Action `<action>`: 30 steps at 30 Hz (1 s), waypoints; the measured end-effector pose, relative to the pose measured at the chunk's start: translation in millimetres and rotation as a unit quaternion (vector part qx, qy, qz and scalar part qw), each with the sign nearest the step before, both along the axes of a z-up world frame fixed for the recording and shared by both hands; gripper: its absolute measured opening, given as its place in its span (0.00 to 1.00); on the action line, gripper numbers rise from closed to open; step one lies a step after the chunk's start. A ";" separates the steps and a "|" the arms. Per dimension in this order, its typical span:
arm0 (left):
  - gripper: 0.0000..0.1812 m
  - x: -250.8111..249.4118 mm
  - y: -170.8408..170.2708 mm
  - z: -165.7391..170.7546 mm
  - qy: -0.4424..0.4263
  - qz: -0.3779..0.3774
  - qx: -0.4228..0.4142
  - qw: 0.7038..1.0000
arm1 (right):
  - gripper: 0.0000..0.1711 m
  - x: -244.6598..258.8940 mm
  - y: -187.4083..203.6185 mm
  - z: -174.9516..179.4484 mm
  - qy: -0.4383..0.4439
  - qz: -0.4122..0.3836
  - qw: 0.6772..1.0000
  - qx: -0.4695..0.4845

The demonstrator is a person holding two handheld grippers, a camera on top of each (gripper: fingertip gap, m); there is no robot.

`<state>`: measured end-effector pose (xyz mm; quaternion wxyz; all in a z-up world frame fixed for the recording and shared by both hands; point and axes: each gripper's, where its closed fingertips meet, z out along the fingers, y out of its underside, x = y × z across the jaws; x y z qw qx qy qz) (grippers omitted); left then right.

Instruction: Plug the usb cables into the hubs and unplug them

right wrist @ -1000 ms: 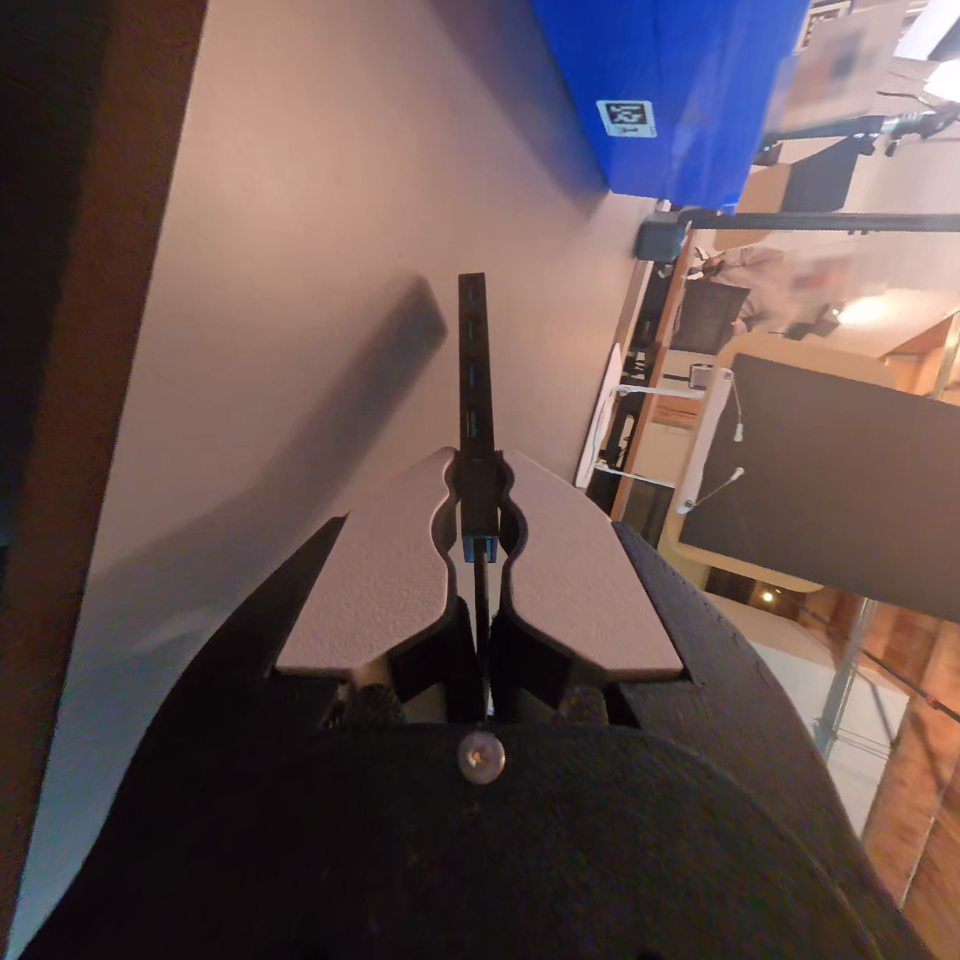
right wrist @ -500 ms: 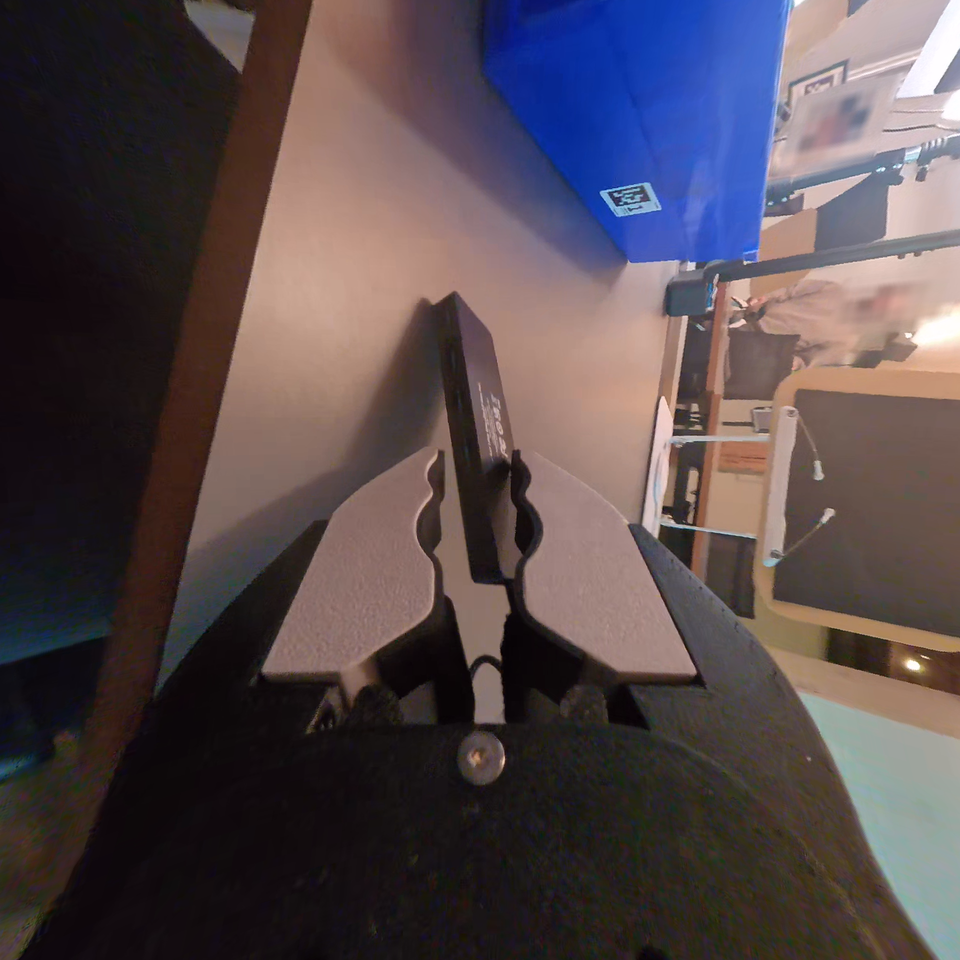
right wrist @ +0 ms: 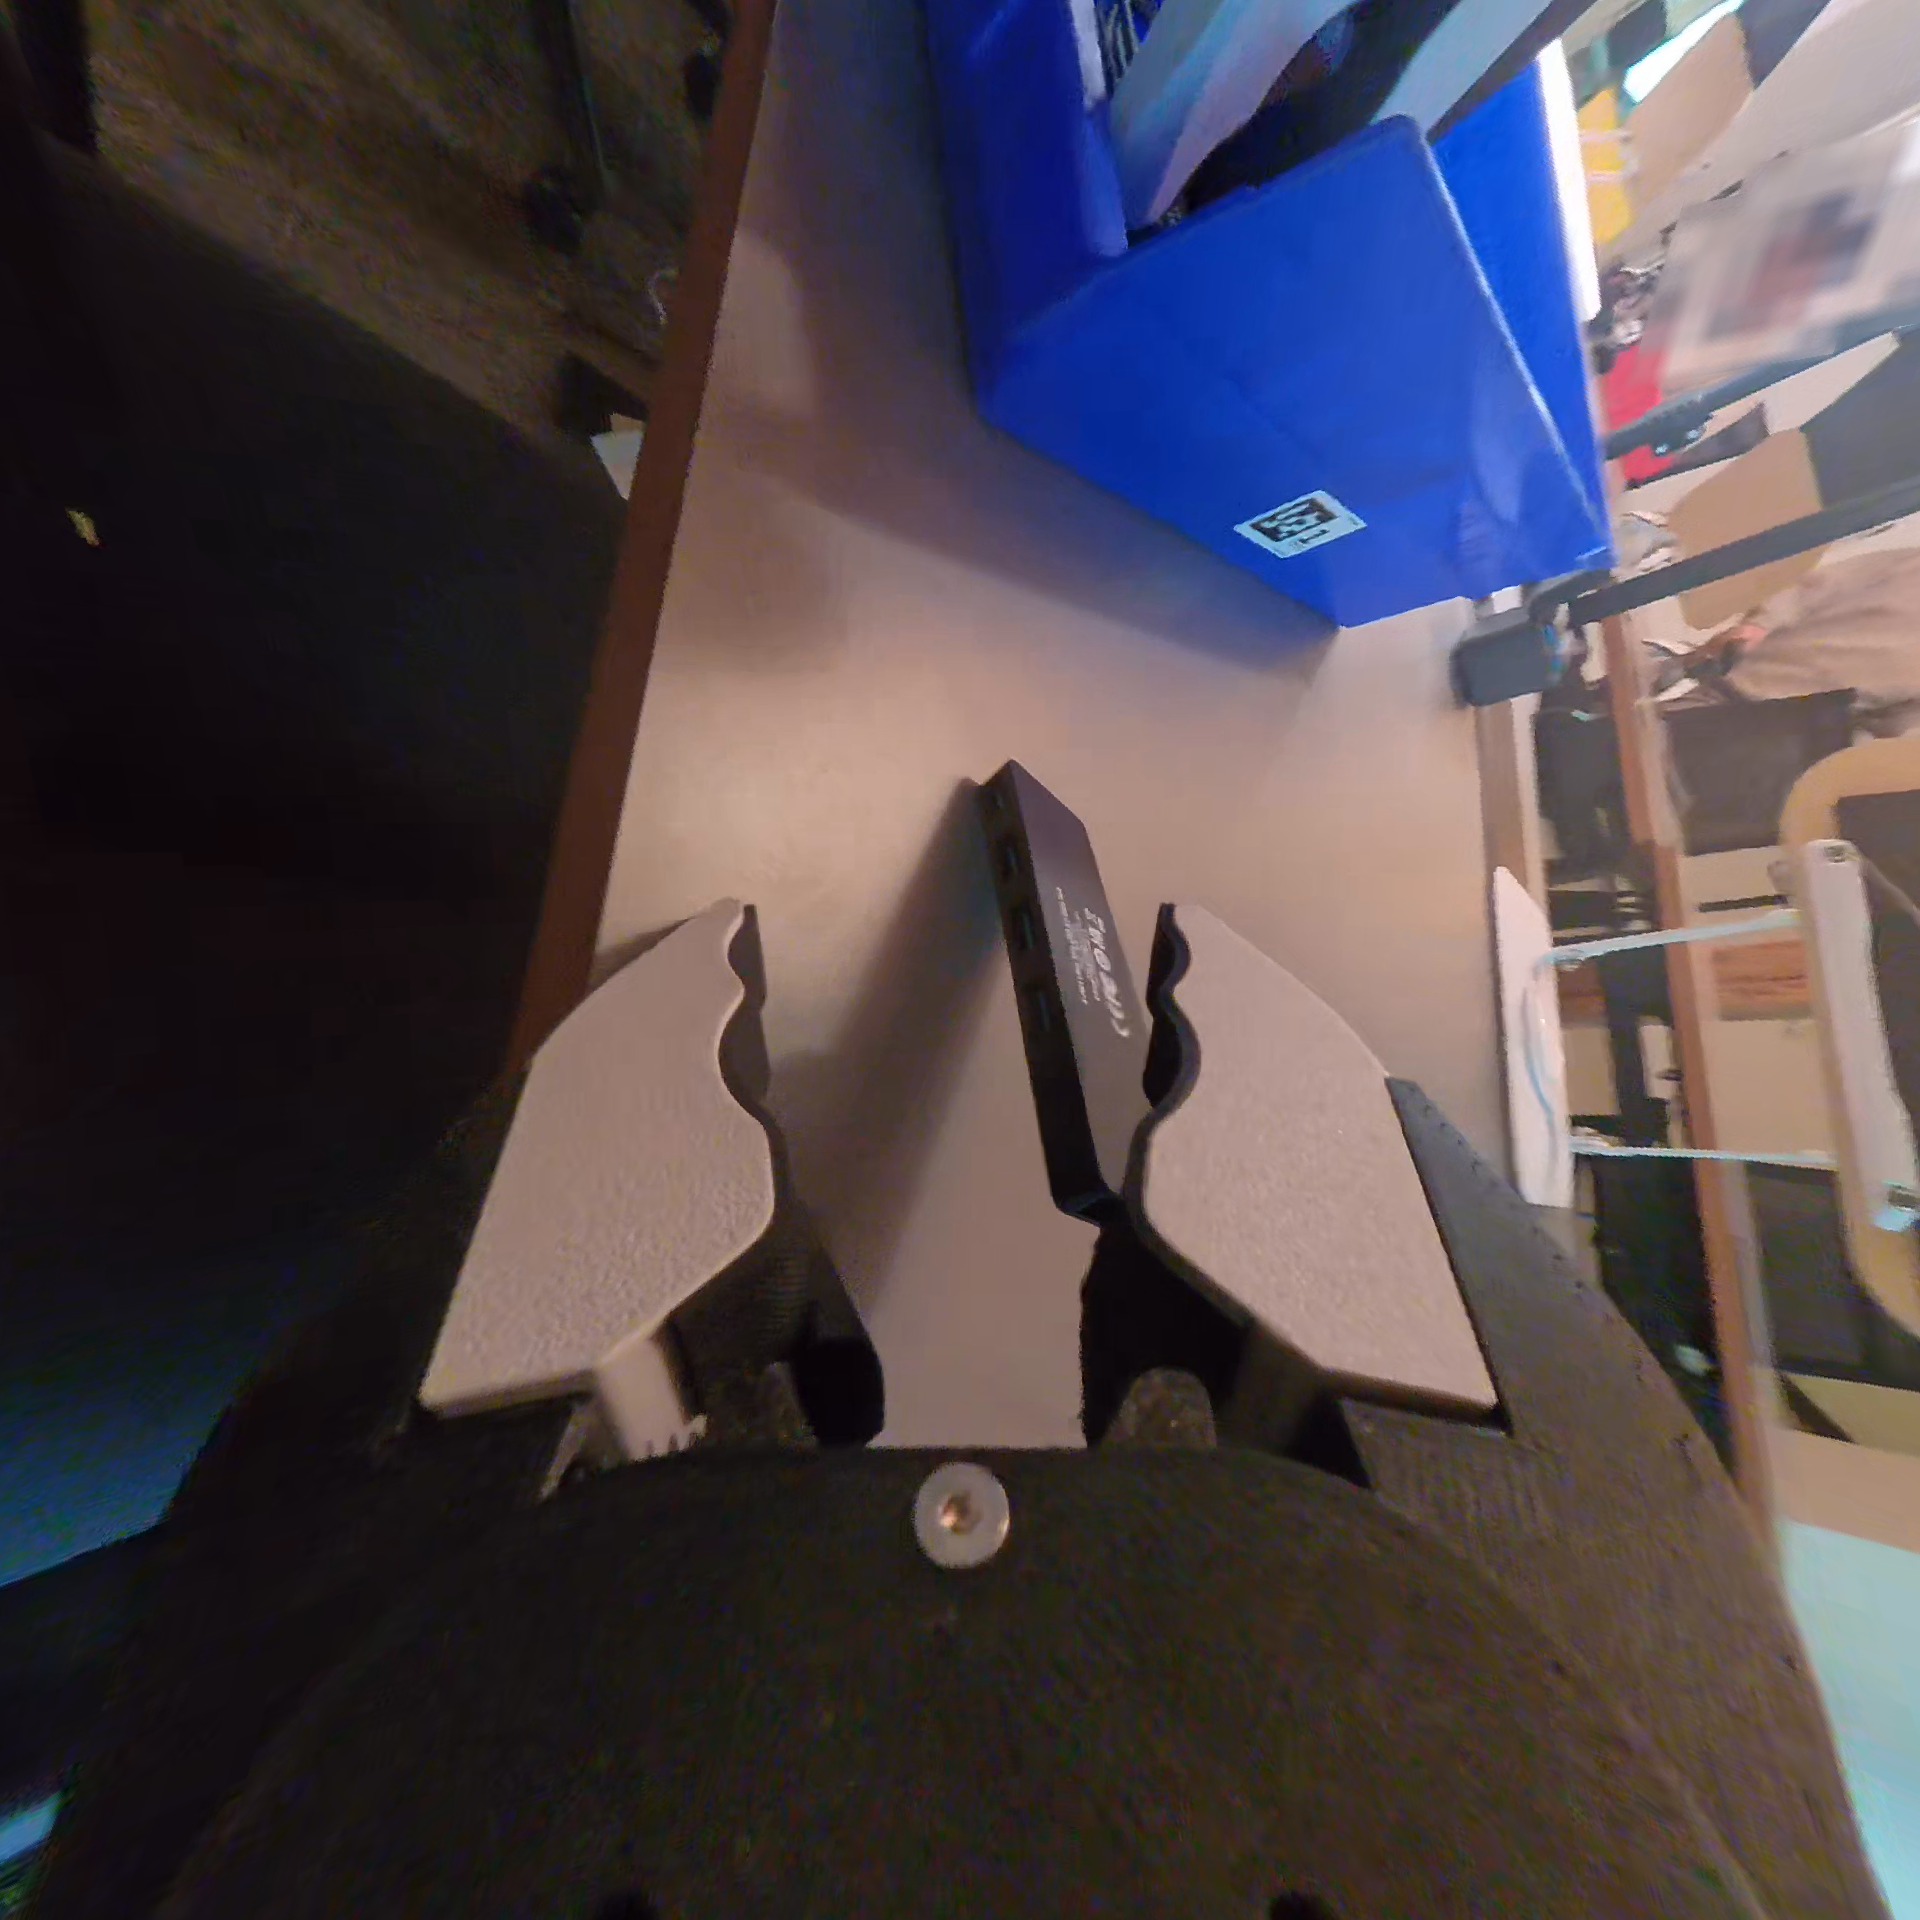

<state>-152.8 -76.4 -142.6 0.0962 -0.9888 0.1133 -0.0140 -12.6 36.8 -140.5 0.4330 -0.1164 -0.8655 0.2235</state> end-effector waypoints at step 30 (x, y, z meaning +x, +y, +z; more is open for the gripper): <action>0.02 -22.9 -14.0 135.4 0.131 0.068 0.250 0.957 | 0.50 14.1 23.8 146.4 0.223 0.042 0.839 -0.494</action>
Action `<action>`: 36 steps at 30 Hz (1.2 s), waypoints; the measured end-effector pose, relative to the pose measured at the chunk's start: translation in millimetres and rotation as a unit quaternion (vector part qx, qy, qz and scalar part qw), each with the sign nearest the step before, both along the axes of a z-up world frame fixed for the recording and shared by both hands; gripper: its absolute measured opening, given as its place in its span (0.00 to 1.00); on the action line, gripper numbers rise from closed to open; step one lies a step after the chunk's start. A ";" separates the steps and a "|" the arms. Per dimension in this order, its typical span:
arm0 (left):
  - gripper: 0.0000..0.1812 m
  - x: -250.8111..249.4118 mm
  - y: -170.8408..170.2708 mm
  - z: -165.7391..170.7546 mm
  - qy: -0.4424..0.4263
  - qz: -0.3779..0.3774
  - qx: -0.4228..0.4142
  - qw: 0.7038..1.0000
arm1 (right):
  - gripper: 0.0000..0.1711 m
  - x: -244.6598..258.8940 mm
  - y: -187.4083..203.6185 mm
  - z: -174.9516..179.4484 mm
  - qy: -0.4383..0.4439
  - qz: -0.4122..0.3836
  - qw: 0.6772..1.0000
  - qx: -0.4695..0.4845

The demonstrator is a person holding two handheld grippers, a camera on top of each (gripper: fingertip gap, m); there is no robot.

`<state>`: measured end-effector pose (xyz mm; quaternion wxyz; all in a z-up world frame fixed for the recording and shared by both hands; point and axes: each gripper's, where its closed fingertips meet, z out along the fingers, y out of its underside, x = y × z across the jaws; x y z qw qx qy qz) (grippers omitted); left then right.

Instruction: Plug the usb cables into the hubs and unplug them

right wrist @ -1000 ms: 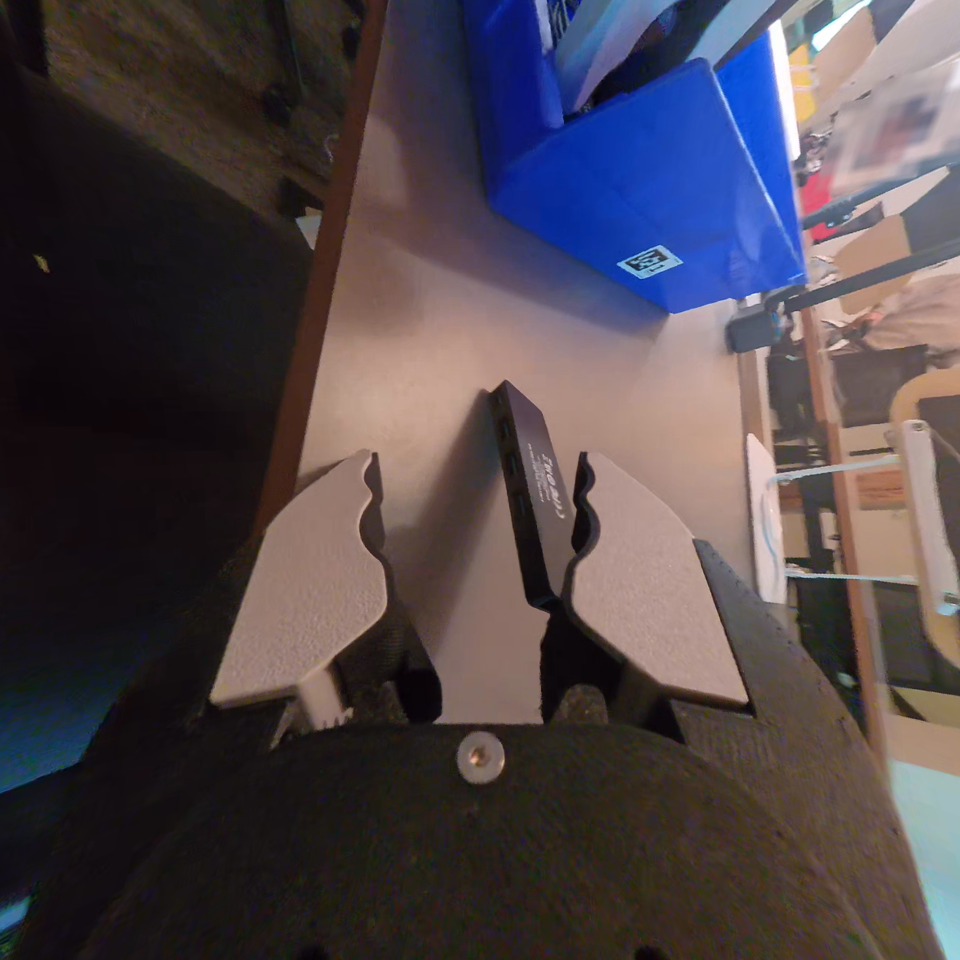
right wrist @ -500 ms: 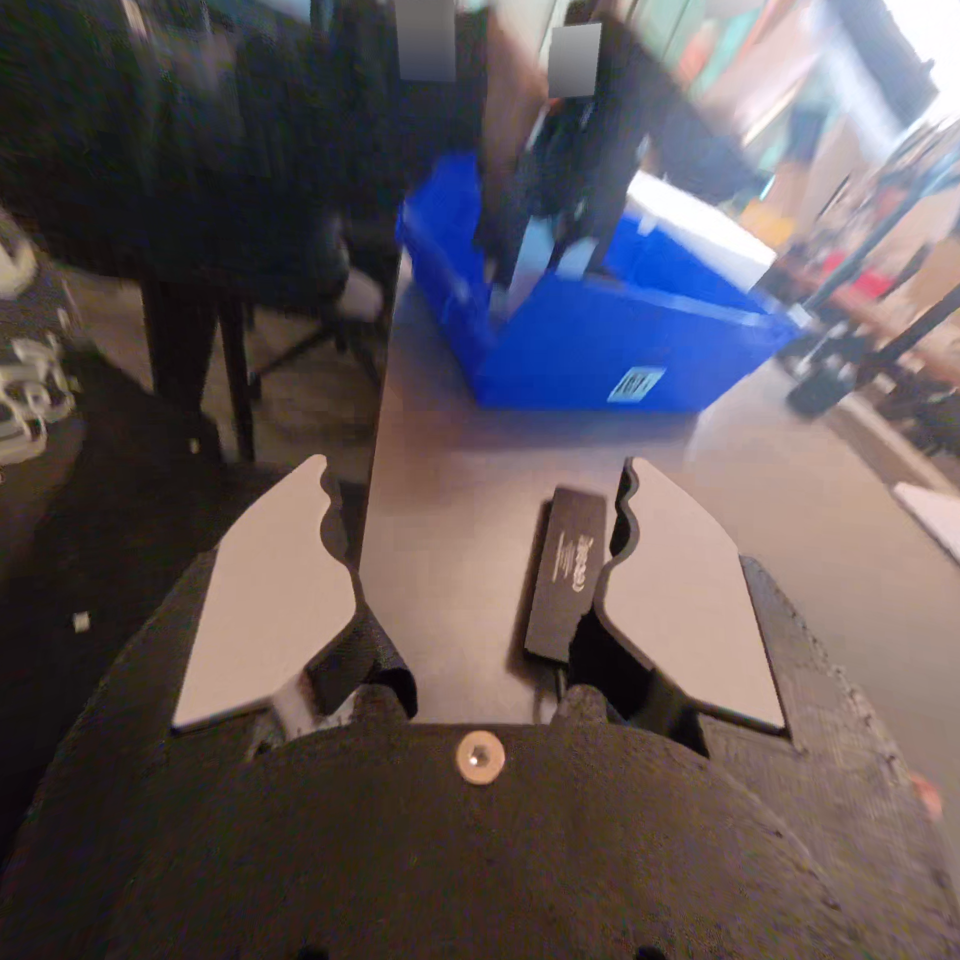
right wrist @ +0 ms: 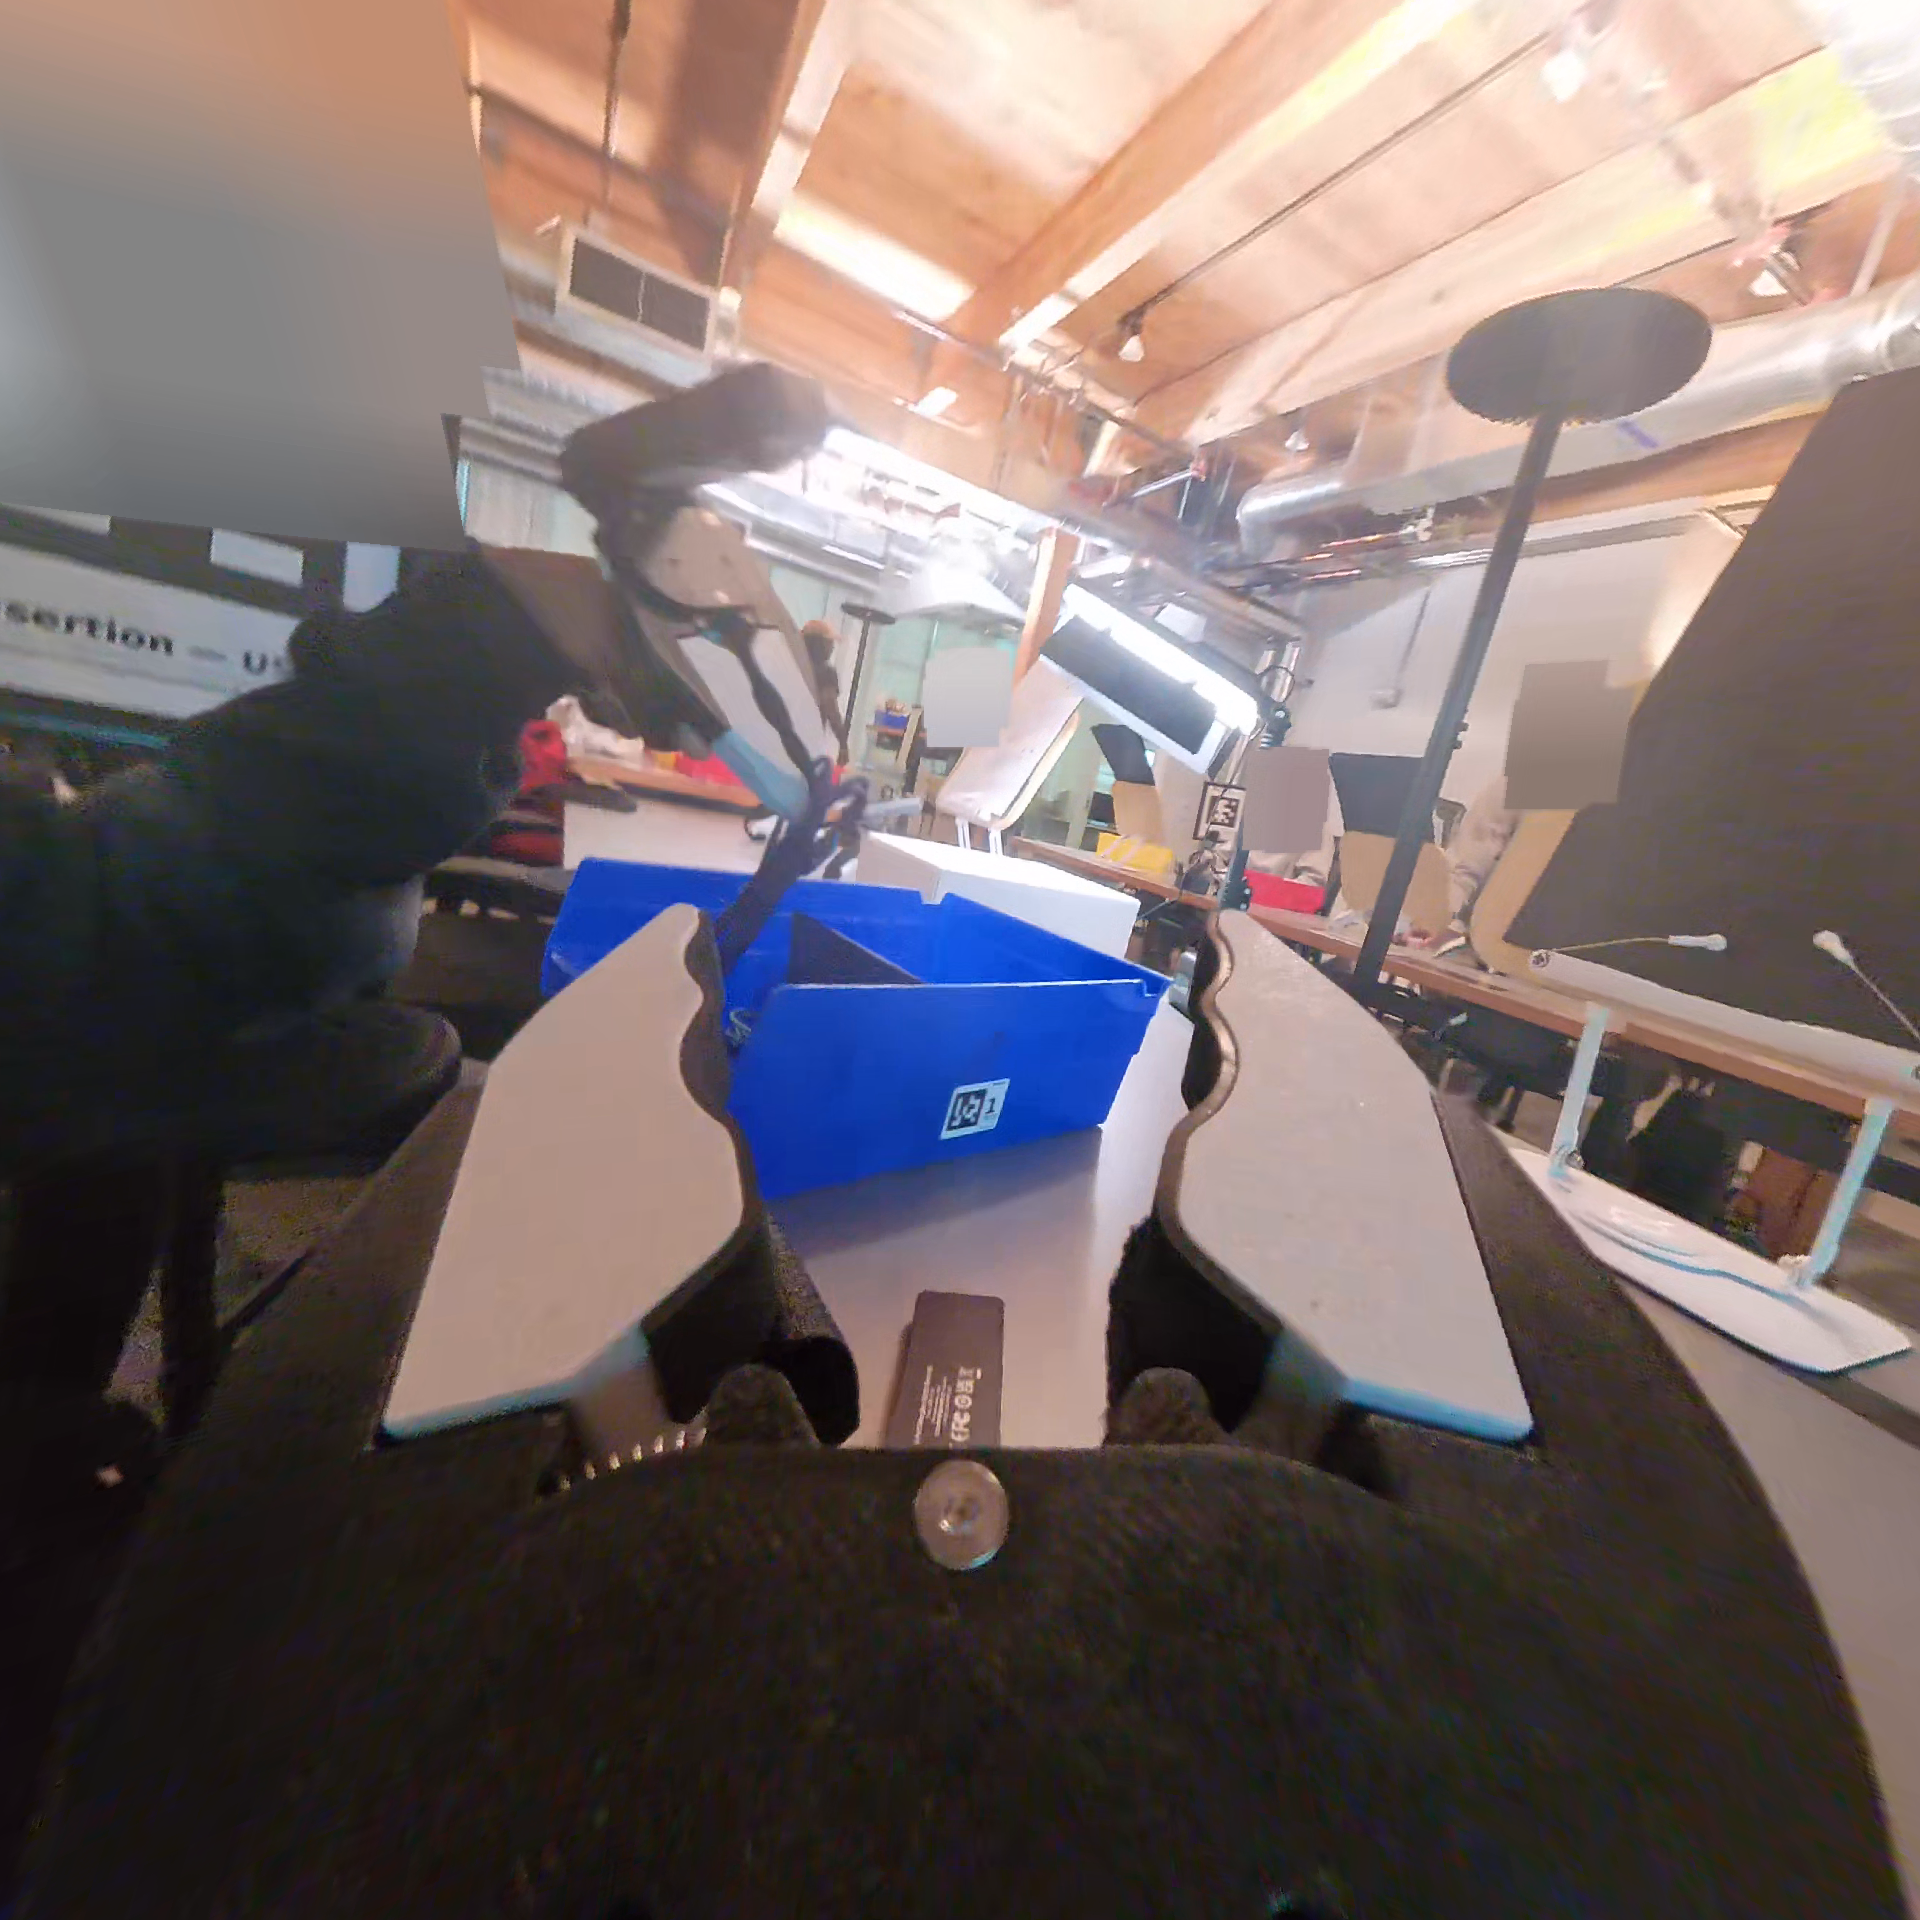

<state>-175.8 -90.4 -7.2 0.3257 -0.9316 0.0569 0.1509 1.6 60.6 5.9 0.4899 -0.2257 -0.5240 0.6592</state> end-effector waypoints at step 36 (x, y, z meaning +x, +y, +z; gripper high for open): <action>0.32 181.7 123.6 59.6 -0.383 -0.259 0.421 0.780 | 0.10 -0.7 -29.4 -0.5 -0.149 0.033 0.984 -0.096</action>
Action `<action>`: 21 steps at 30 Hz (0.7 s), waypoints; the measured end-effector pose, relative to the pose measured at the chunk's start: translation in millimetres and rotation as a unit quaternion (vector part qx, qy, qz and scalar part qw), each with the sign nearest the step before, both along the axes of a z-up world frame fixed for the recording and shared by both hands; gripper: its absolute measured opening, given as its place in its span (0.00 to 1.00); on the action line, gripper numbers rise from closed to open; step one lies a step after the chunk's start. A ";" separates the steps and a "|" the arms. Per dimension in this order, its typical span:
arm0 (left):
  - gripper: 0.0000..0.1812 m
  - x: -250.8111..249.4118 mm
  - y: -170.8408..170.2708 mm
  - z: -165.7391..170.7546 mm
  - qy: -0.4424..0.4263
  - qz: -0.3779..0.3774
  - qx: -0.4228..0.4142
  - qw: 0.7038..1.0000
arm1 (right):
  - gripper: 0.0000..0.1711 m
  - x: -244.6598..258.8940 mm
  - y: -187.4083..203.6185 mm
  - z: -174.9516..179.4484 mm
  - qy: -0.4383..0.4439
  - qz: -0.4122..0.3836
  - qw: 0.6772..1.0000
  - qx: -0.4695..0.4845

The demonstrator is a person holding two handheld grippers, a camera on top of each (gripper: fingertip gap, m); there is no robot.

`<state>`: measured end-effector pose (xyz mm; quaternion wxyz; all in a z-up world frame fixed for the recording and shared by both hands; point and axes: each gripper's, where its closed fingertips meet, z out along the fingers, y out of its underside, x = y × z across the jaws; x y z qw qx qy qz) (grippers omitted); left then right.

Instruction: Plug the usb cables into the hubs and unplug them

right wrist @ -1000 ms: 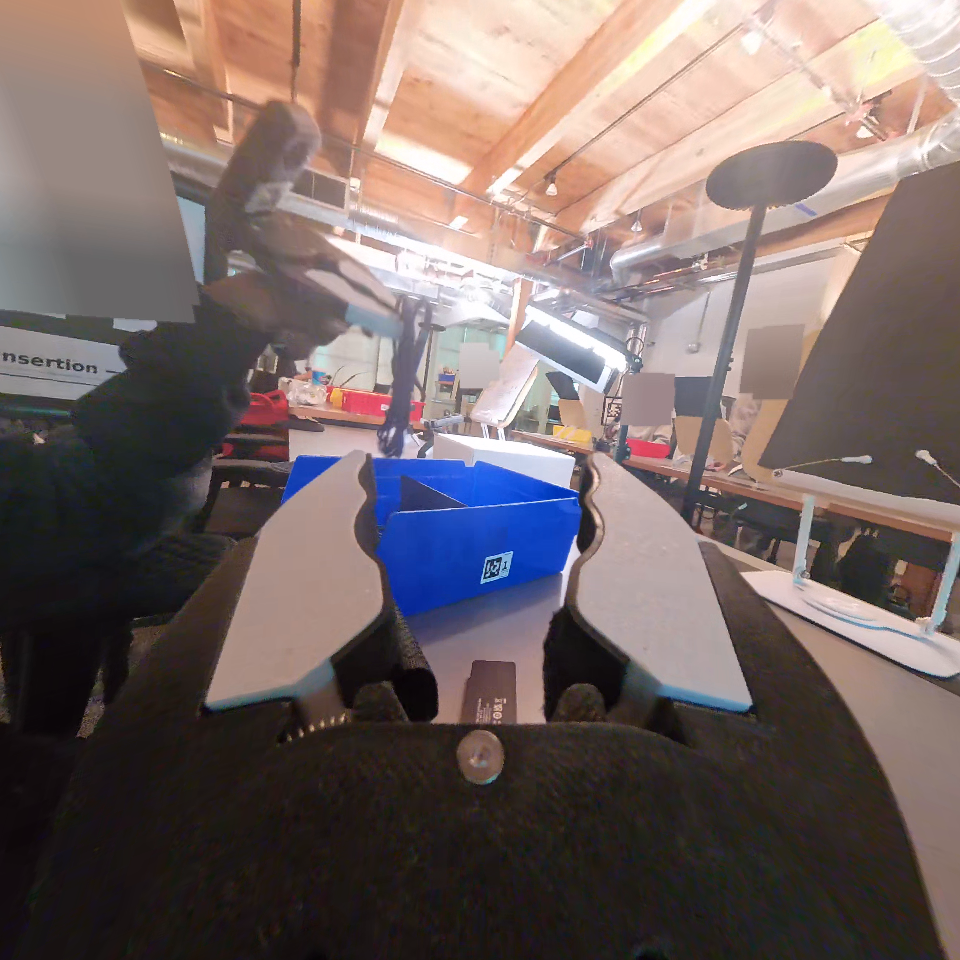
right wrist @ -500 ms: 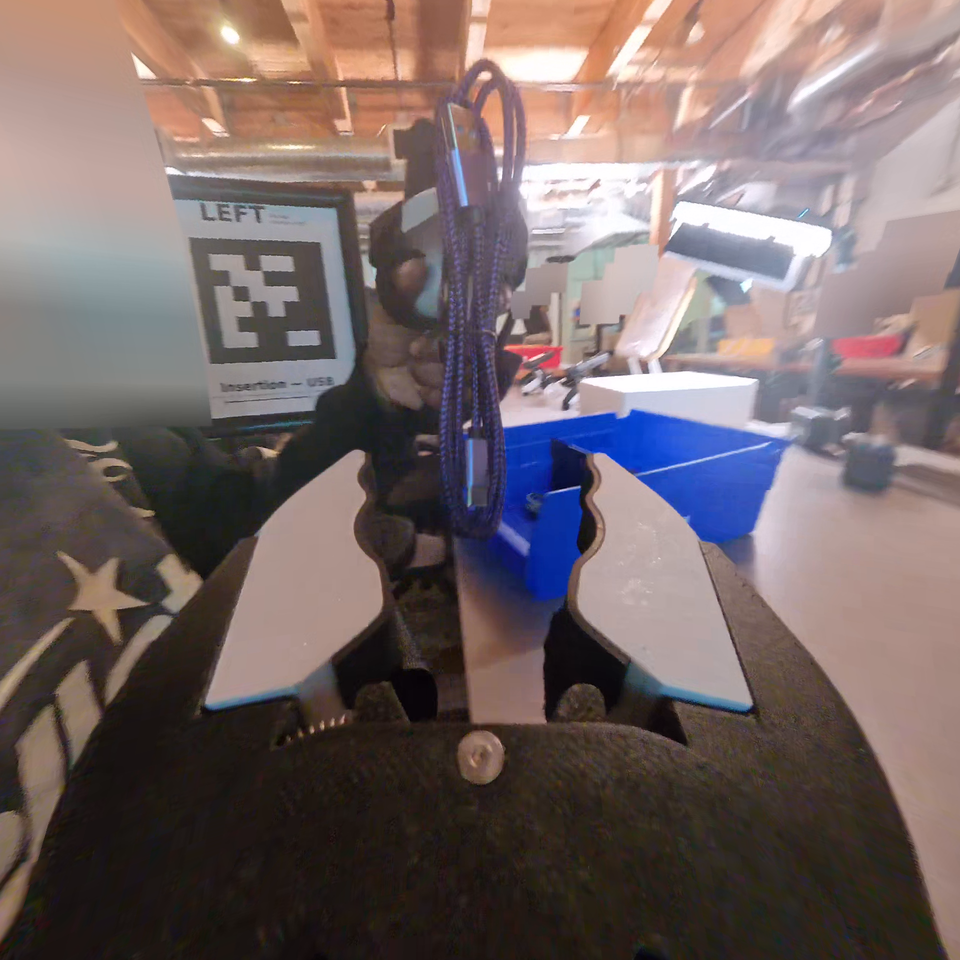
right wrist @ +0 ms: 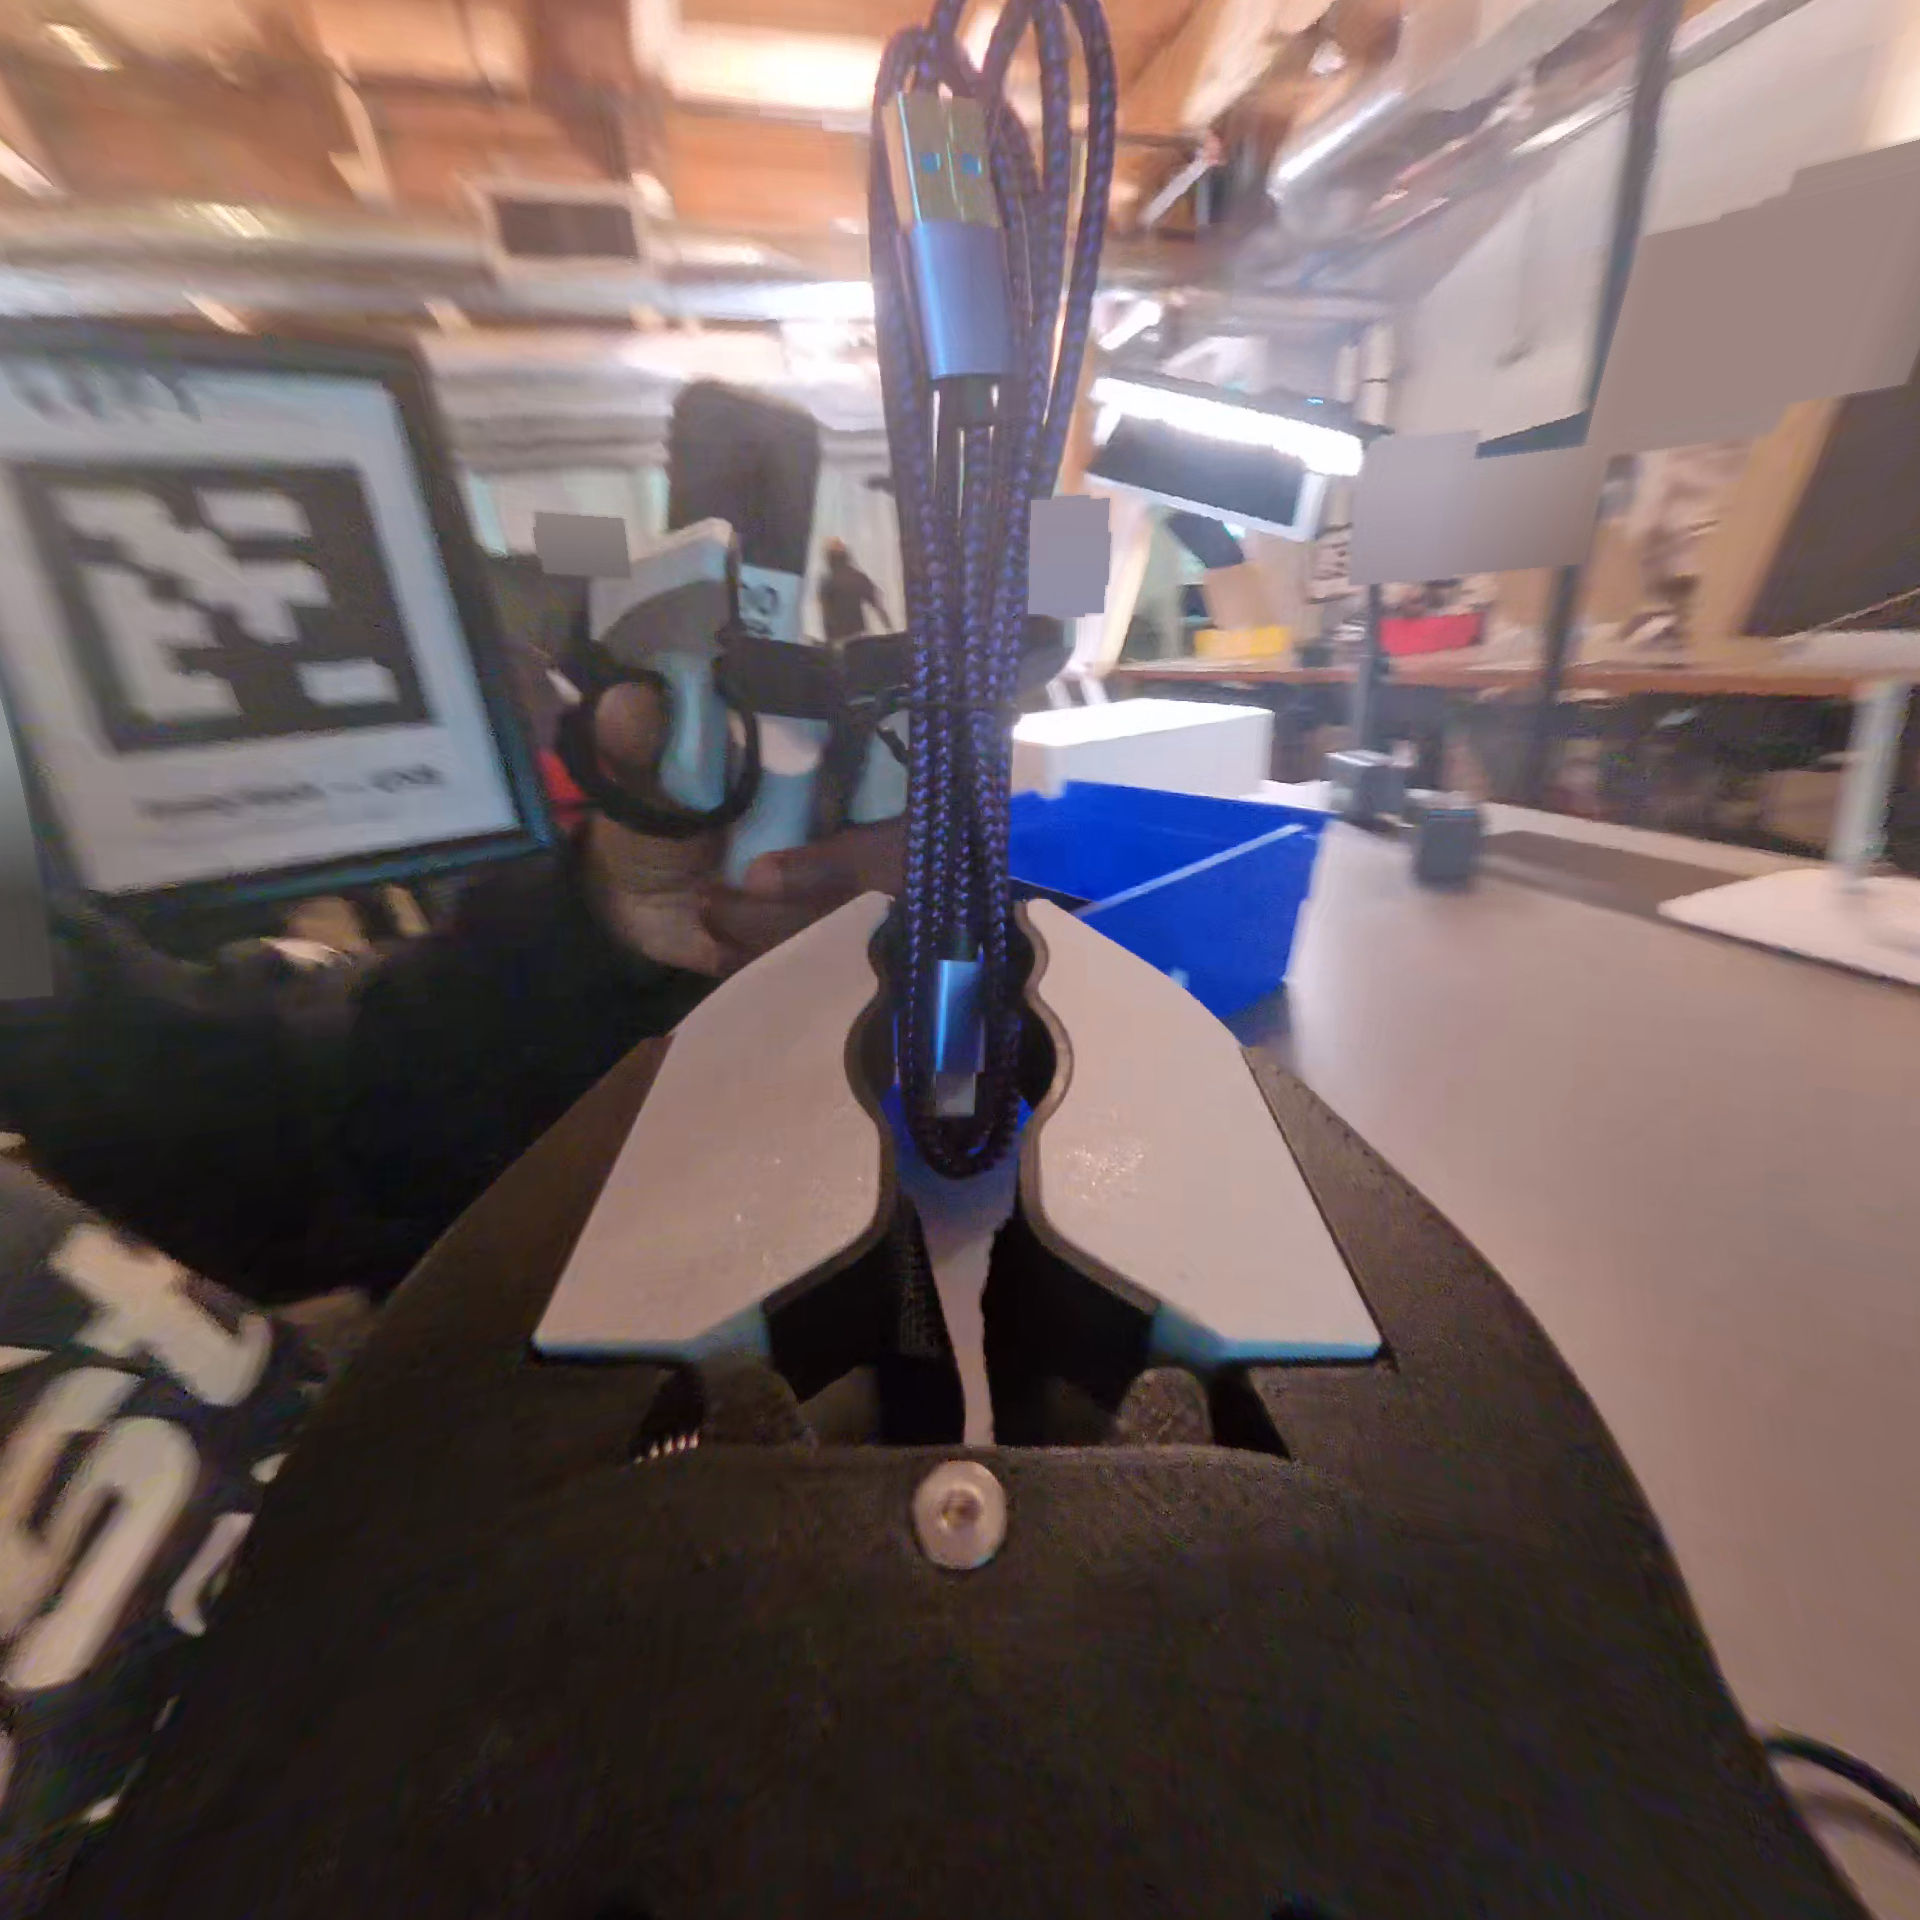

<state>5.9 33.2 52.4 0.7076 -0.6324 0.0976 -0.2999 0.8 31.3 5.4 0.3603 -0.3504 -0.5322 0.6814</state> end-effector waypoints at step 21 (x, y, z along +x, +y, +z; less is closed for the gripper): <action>0.07 -5.5 18.3 -45.6 0.331 0.143 0.006 0.933 | 0.10 28.5 -0.3 44.3 0.214 -0.124 0.959 0.141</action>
